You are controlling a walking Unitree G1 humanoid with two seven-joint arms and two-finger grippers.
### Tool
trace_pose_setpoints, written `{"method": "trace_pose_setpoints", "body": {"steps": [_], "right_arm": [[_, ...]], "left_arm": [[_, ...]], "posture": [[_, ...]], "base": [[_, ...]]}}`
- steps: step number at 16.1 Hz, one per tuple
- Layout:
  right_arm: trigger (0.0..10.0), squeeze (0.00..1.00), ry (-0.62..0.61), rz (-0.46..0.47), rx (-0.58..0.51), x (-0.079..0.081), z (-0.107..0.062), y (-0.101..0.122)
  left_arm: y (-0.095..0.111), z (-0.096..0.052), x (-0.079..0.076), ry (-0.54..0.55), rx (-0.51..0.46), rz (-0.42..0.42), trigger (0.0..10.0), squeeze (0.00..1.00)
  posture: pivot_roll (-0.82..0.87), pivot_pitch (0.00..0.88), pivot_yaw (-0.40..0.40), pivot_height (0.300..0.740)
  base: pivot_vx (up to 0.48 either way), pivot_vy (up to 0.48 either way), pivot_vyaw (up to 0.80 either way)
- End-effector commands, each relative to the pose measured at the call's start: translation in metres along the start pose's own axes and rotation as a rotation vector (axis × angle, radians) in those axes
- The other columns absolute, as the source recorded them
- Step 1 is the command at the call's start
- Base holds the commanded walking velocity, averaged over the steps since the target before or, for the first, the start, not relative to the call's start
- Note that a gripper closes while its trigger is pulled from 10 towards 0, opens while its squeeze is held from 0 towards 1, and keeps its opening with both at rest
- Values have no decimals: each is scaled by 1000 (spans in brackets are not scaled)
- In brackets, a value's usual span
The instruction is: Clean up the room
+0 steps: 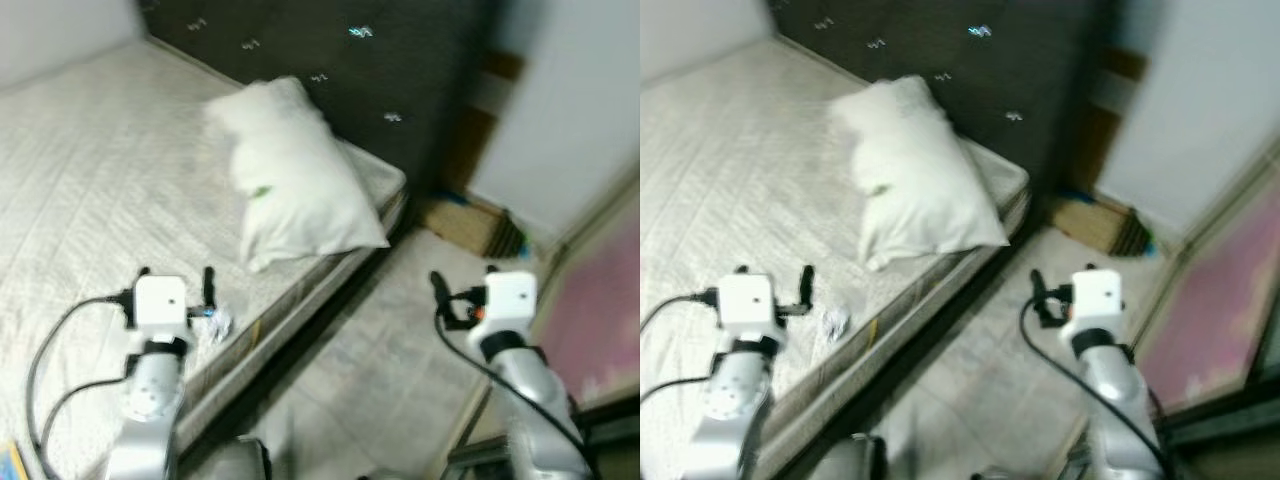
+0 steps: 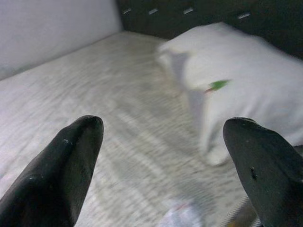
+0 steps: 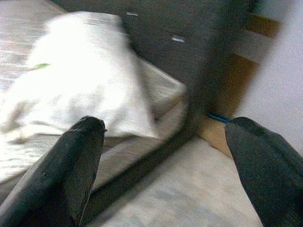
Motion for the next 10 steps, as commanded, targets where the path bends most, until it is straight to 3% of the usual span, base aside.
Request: {"method": "trace_pose_setpoints", "body": {"steps": [1,10], "right_arm": [[10000,0,-3,0,17,-4,-3,-3],[10000,0,4,26,15,-3,-5,-3]], "left_arm": [[2,0,0,1,-4,-8,10000,0],[1,-2,-5,-45,5,-48,10000,0]], "posture": [[12,122,-59,740],[7,137,-60,740]], "base": [[0,0,800],[0,0,769]]}}
Point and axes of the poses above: a point about 5 cm out from each wrist's last joint towards the gripper, its own z axis pointing out of the wrist towards the gripper, its own y axis along the axis of the wrist's last joint, x = y × z, the point moved 2 cm from there along z, pointing out of the wrist towards the gripper, and after that the axes turned 2 degrees about -z, right-handed, at the moved point
